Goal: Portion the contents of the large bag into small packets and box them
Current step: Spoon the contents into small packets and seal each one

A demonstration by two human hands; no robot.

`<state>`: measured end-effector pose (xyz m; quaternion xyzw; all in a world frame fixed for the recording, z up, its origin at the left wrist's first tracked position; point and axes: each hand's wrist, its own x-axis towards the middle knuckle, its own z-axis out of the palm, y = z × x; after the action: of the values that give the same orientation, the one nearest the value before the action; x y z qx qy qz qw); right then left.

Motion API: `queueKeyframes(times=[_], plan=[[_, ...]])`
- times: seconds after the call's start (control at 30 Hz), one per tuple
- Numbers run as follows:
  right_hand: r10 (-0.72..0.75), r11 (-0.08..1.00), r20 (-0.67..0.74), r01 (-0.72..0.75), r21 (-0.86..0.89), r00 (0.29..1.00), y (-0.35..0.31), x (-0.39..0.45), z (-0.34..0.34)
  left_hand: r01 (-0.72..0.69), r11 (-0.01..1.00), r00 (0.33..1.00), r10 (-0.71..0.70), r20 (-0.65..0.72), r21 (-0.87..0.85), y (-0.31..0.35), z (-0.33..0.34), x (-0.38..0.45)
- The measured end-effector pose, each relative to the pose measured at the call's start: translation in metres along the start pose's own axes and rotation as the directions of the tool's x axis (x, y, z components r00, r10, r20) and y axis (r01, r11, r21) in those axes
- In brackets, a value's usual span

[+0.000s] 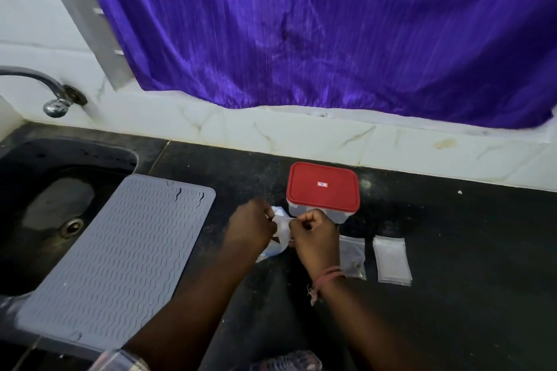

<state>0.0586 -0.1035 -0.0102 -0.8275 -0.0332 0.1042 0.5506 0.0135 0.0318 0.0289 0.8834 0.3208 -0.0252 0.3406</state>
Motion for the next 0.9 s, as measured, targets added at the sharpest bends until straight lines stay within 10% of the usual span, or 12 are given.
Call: queueKeyframes(times=[0.23,0.53,0.7,0.9], plan=[[-0.107,0.98,0.171,0.133,-0.145,0.979,-0.011,0.002,0.017,-0.291,0.896,0.953,0.303,0.018,0.335,0.004,-0.003,0.006],[-0.218,0.97,0.183,0.234,-0.069,0.959,-0.012,0.02,0.0,0.062,0.974,0.978,-0.015,-0.21,0.217,-0.031,-0.026,0.016],[-0.047,0.732,0.149,0.136,-0.667,0.988,0.03,0.022,0.009,0.158,0.959,0.985,-0.169,0.026,0.234,-0.039,-0.016,0.016],[-0.055,0.765,0.188,0.162,-0.623,0.981,0.032,0.02,0.018,0.04,0.988,0.962,-0.079,0.262,0.148,-0.046,0.005,0.013]])
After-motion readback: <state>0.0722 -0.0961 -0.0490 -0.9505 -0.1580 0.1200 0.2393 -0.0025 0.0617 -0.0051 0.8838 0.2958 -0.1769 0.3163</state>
